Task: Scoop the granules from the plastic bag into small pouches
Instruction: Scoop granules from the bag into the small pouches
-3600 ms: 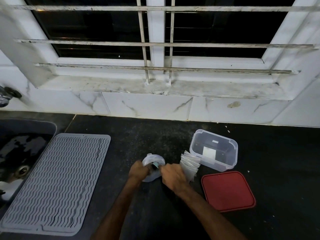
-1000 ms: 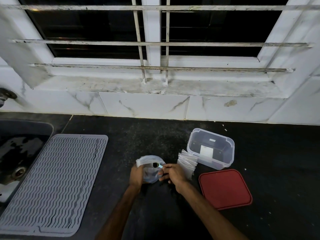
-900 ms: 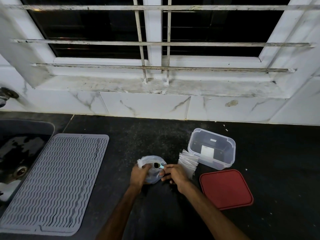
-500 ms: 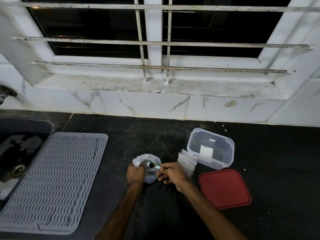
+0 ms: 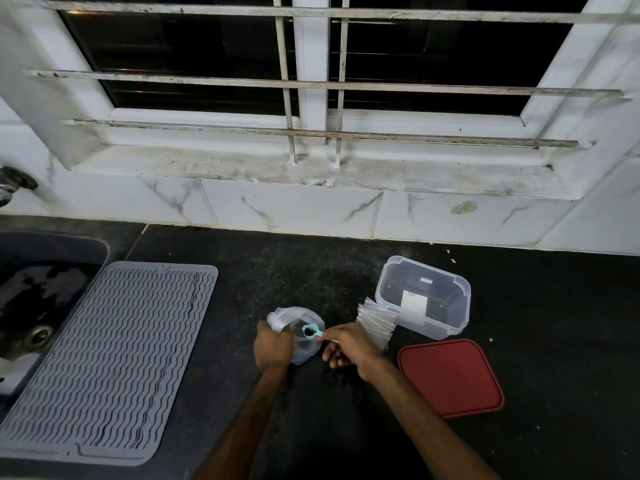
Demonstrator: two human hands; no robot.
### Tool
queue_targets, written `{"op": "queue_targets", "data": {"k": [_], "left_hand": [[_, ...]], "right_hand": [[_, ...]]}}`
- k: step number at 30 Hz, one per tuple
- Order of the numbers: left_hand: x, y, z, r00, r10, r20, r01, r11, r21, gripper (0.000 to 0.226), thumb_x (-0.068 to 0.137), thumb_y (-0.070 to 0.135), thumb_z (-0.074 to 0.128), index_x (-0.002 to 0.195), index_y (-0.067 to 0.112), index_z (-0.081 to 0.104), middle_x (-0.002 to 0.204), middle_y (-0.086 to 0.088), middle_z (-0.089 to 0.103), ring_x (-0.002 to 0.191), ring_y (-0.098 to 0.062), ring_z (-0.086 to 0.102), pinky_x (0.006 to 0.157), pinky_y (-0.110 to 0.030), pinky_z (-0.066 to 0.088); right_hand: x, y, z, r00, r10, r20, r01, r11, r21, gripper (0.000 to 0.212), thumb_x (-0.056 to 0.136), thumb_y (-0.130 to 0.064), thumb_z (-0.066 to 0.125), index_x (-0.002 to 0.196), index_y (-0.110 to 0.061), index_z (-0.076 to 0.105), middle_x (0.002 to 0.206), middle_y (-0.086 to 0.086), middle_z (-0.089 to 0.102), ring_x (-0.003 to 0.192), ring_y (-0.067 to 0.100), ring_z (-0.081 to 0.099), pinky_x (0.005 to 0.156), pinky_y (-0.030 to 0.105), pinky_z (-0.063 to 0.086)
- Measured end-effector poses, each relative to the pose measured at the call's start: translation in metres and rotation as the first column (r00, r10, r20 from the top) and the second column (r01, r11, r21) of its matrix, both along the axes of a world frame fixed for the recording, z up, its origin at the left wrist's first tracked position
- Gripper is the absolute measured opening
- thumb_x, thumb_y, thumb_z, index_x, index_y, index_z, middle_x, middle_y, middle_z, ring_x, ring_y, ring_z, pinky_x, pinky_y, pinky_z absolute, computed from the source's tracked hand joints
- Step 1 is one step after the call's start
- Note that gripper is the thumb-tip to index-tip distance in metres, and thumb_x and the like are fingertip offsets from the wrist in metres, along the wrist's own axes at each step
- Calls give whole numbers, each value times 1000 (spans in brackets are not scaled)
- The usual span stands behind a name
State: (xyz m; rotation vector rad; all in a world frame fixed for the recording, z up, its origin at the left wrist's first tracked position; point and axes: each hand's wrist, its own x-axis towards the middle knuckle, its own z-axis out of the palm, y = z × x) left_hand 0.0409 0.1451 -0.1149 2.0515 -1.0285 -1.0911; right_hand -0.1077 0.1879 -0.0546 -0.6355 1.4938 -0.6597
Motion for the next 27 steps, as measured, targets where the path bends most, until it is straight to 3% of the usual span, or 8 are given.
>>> {"op": "queue_targets", "data": {"k": [6, 11, 14, 17, 19, 21, 24, 27], "left_hand": [[10, -10, -4, 959, 140, -248, -132, 990, 52, 44, 86, 24, 71, 119, 1, 52, 113, -12, 63, 99, -30, 63, 88, -42, 53], [13, -16, 4, 951, 99, -294, -93, 995, 34, 56, 80, 18, 79, 114, 9, 36, 108, -12, 52, 93, -24, 56, 83, -41, 52], [9, -21, 16, 967, 35, -253, -40, 999, -14, 68, 78, 16, 80, 127, 6, 35, 124, -17, 50, 106, -29, 56, 86, -37, 50], [3, -20, 25, 994, -77, 79, 89, 985, -148, 83, 76, 32, 82, 139, 5, 34, 144, -18, 36, 131, -34, 40, 103, -44, 42], [-6, -13, 36, 945, -126, 301, 241, 892, -382, 72, 81, 34, 76, 138, 9, 40, 146, -15, 36, 134, -30, 36, 105, -42, 39], [-20, -5, 46, 892, -263, 368, 435, 720, -541, 43, 86, 27, 70, 126, 17, 56, 132, -6, 48, 123, -19, 47, 102, -34, 43], [-45, 8, 51, 659, -590, 467, 752, 508, -419, 26, 90, 27, 64, 115, 28, 64, 115, 3, 52, 104, -13, 57, 87, -35, 52], [-64, 14, 44, 471, -703, 533, 878, 435, -202, 29, 91, 34, 61, 119, 35, 62, 117, 5, 51, 103, -14, 57, 79, -34, 54]], "right_hand": [[-10, 7, 8, 999, 8, 31, -6, 999, -49, 21, 91, -18, 59, 96, -8, 76, 66, 8, 67, 47, 10, 51, 45, 18, 34], [-36, 25, 17, 999, -23, 26, 26, 992, -123, 19, 94, -19, 58, 94, -12, 76, 70, 10, 70, 51, 11, 54, 47, 20, 35], [-53, 32, 26, 997, -71, 19, 73, 983, -166, 19, 94, -16, 58, 94, -10, 76, 68, 11, 68, 49, 12, 53, 46, 21, 33], [-71, 35, 34, 991, -137, 12, 136, 969, -208, 19, 96, -15, 57, 95, -9, 75, 69, 12, 68, 49, 13, 51, 44, 21, 32], [-84, 36, 35, 985, -170, 2, 166, 959, -232, 18, 95, -15, 57, 96, -8, 74, 71, 14, 69, 49, 15, 51, 44, 22, 32], [-94, 37, 33, 982, -187, -29, 173, 952, -252, 17, 95, -14, 58, 97, -7, 73, 70, 13, 69, 49, 15, 51, 44, 22, 32], [-102, 40, 28, 977, -190, -97, 158, 951, -267, 18, 95, -12, 56, 97, -6, 73, 67, 13, 69, 47, 13, 52, 44, 21, 31], [-105, 45, 25, 974, -188, -125, 149, 952, -269, 18, 95, -9, 55, 94, -5, 73, 65, 13, 68, 45, 13, 51, 42, 21, 29]]}}
